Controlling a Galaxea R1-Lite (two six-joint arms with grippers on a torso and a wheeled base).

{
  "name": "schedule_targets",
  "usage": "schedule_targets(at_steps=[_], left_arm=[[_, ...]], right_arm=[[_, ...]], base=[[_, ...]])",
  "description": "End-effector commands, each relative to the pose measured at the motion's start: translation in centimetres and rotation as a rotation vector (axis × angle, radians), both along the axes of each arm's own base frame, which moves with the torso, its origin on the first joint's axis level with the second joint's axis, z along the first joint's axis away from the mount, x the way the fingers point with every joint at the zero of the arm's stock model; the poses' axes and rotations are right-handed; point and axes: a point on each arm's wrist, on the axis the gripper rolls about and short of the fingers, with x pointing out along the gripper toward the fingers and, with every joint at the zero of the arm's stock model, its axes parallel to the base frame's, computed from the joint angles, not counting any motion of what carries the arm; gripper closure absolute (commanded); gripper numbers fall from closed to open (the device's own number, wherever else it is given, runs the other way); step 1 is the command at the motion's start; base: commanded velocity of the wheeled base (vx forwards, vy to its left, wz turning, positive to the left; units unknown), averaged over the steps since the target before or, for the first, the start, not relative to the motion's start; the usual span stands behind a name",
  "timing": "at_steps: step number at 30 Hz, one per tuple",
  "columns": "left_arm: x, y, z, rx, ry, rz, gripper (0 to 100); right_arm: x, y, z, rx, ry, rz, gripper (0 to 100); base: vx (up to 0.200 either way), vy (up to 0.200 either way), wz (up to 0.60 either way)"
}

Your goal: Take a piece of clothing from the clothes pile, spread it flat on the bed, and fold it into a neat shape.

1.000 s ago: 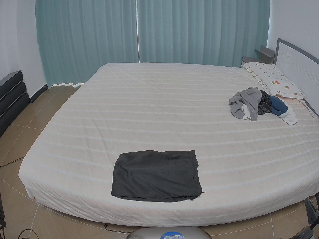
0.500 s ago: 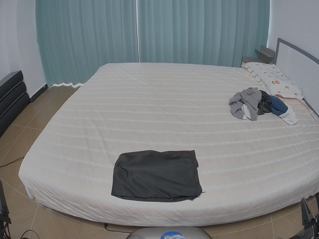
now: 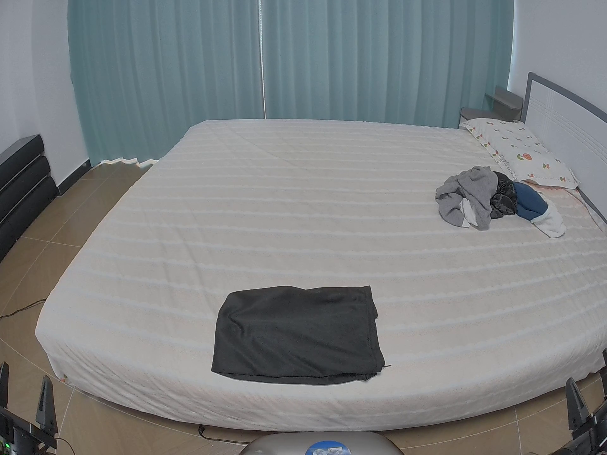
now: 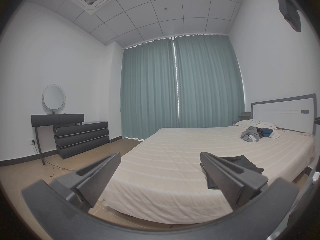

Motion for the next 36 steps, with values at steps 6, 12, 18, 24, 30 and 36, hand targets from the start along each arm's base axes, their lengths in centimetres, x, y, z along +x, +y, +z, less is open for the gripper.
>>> schedule_targets(at_steps=[6, 12, 18, 24, 30, 36], left_arm=[[0.1, -0.11, -0.52, -0.001, 0.011, -0.049, 0], [0.08, -0.2, -0.5, -0.002, 0.016, -0.09, 0], [0.07, -0.2, -0.54, -0.036, 0.022, -0.089, 0], [0.08, -0.24, -0.6, -0.048, 0.022, -0.111, 0], [0.12, -0.29, -0.8, -0.079, 0.031, -0.134, 0], [0.13, -0.44, -1.1, -0.022, 0.068, -0.195, 0]], right_arm=[[-0.05, -0.15, -1.27, 0.029, 0.114, -0.072, 0], [0.09, -0.15, -1.24, 0.03, 0.084, -0.072, 0], [0.09, -0.15, -1.23, 0.025, 0.082, -0.07, 0], [0.09, -0.02, -1.2, -0.02, 0.078, -0.015, 0], [0.21, 0.0, -1.13, -0.042, 0.099, 0.009, 0], [0.1, 0.02, -1.22, -0.034, 0.077, 0.001, 0]], base=[[0.0, 0.0, 0.0], [0.0, 0.0, 0.0], [0.0, 0.0, 0.0], [0.0, 0.0, 0.0], [0.0, 0.0, 0.0], [0.0, 0.0, 0.0]])
